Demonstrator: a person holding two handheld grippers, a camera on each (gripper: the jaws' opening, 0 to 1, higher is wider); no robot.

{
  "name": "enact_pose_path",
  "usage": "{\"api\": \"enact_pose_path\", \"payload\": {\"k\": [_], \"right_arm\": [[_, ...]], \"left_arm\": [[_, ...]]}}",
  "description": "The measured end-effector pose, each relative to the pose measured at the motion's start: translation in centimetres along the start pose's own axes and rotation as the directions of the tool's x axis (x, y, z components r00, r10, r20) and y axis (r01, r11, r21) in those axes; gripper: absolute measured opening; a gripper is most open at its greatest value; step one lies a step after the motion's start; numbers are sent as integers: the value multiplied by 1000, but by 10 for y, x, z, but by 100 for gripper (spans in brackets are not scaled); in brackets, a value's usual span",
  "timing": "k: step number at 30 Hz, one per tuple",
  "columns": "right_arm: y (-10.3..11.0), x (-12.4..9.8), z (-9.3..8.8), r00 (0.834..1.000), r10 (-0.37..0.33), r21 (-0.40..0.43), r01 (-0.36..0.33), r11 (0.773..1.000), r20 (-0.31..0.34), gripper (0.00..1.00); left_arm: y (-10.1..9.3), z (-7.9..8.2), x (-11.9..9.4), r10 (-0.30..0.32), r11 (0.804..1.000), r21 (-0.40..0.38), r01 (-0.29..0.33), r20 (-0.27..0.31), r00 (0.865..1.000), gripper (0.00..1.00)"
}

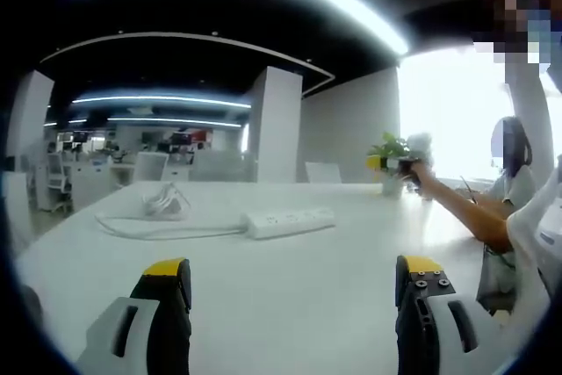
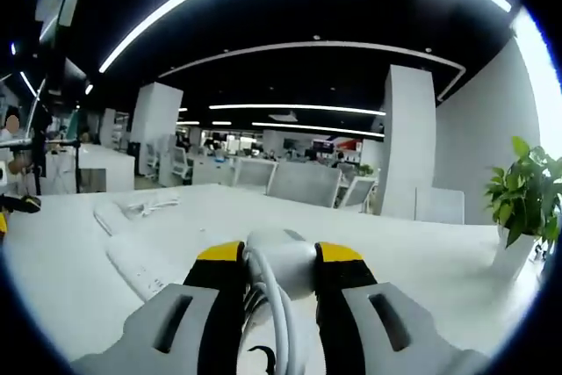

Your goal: Straighten the power strip on the desk, plug the charger into it

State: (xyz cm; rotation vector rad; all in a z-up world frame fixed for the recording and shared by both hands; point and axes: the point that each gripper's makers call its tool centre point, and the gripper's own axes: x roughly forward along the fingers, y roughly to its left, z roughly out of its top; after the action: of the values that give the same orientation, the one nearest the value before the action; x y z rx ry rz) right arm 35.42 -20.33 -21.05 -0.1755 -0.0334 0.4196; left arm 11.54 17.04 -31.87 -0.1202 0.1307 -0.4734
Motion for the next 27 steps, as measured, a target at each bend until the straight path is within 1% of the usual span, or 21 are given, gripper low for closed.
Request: {"api": "enact_pose_path", "payload": {"k": [9,11,13,17,21,27], "right_arm": [[7,-1,11,999,15,-2,-15,1000,30,28],[12,-1,13,999,26,8,-27,1000,38,28],[18,-1,14,999,31,-2,-31,1000,41,28],[23,3,13,998,43,-14,-42,999,36,28],[35,3,14,997,63,-31,-62,998,35,28],[51,3,18,994,95,-32,-93,995,48,28]], "left_arm": [[-2,-1,1,-3,1000,-2,3,-1,1000,99],[-2,-1,1,-5,1000,-1,5,-2,1000,99],[-3,-1,1,-5,1000,-1,5,-4,1000,99],[-3,-2,2,-7,1000,-4,7,-4,1000,99],[-4,-3,2,-10,1000,-4,10,-5,1000,99],[-4,-2,2,-9,1000,-4,9,-3,1000,99]]}}
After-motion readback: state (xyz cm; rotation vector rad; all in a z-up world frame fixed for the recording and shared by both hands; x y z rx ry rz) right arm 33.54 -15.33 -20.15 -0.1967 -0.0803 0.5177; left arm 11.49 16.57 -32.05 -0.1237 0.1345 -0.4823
